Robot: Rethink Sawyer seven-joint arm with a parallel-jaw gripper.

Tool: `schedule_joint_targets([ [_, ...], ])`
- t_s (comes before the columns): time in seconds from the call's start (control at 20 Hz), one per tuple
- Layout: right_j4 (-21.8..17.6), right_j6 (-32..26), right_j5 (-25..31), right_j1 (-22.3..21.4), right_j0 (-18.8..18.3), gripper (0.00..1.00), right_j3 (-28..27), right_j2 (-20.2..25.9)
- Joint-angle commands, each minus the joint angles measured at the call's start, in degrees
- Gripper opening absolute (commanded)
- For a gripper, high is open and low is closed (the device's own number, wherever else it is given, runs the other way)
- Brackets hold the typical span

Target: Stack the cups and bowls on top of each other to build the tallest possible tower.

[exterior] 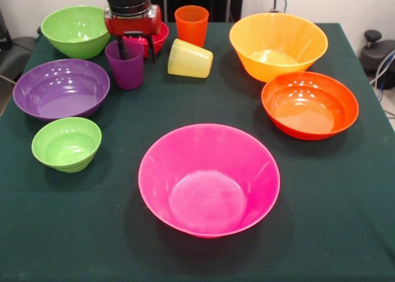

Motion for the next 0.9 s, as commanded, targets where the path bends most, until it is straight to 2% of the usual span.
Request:
schedule_joint_targets([
  [0.05, -1.6, -0.5, -1.2, -0.7, 2.3, 1.0, -3.6, 1.8],
  [0.8, -1.2, -1.2, 0.8, -1.0, 3.1, 1.0, -4.2, 1.8],
  [0.85, -1.1, -1.3, 0.9, -1.0, 3.2, 0.0, -4.2, 1.8],
  [0.9, -1.1, -1.3, 1.1, -1.1, 3.2, 0.0, -4.2, 1.7],
])
